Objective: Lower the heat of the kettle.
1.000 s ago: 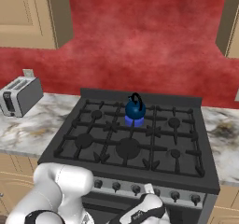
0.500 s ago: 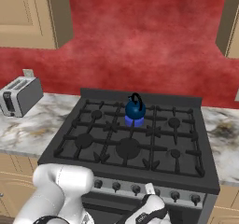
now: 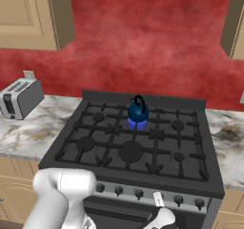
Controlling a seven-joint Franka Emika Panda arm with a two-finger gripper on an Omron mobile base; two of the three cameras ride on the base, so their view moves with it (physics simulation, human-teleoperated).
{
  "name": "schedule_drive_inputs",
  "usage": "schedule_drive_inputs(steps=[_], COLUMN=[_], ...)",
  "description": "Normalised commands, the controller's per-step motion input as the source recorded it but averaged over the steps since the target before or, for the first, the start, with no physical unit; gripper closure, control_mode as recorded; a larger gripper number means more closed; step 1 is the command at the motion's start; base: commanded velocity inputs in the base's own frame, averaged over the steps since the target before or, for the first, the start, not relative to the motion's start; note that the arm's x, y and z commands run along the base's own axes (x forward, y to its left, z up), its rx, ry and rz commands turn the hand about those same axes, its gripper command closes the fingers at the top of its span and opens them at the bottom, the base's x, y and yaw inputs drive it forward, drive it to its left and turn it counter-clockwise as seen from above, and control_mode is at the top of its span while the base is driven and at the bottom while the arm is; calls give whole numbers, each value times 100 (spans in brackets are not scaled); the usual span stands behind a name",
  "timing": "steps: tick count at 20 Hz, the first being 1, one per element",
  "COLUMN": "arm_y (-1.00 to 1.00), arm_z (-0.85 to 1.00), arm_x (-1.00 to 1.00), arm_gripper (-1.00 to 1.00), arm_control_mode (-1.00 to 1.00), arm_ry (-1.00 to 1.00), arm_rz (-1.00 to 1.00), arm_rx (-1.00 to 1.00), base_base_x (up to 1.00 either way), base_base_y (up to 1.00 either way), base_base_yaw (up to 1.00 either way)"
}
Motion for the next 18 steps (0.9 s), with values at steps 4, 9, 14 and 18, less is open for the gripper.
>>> schedule_drive_inputs(steps=[4, 9, 14, 18], arm_y=[-18, -3, 0, 4], arm_z=[-13, -6, 0, 0], arm_x=[0, 1, 1, 0], arm_gripper=[-100, -100, -100, -100], arm_control_mode=[-100, -100, -100, -100], arm_ry=[-5, -1, 0, 0], arm_rz=[0, 0, 0, 0], arm_rx=[3, 1, 0, 0], base_base_x=[0, 0, 0, 0], base_base_y=[0, 0, 0, 0], base_base_yaw=[0, 0, 0, 0])
